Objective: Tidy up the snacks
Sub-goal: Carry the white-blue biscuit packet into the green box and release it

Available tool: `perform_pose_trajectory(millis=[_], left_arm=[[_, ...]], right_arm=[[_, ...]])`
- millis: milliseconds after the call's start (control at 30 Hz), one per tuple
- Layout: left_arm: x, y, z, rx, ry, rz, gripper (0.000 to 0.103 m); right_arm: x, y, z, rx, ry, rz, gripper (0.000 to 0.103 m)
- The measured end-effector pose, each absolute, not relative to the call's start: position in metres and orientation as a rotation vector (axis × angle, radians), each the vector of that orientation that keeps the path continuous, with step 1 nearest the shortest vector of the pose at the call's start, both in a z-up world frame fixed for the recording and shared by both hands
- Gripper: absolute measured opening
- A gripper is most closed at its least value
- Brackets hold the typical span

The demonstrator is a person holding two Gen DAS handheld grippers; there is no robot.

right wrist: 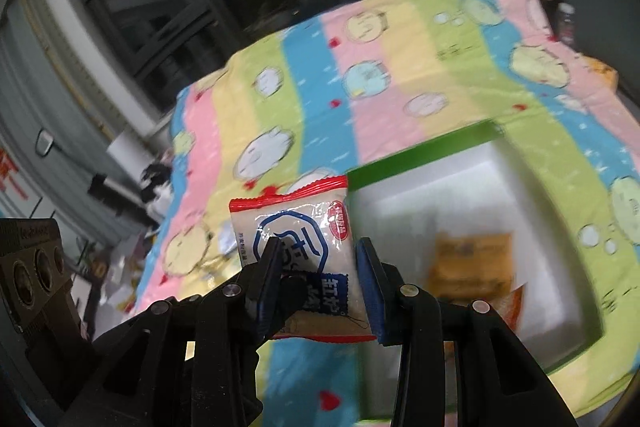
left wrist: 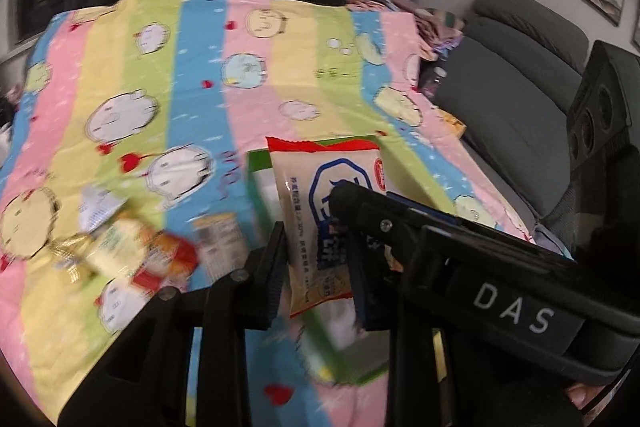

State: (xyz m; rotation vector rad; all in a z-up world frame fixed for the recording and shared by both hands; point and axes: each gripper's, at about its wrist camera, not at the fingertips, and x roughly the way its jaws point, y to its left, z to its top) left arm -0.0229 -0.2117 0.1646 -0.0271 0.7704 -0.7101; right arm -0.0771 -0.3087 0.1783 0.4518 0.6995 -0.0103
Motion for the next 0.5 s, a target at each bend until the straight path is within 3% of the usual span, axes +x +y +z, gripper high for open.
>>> perform_pose_trajectory(millis=[500], left_arm=[[0.026,-0.295,0.102,-0.007,0.974,-0.795,0.025]], right_arm=[[-0.048,-0.393,0.122,0.548,0.8,-0.2,0.037]])
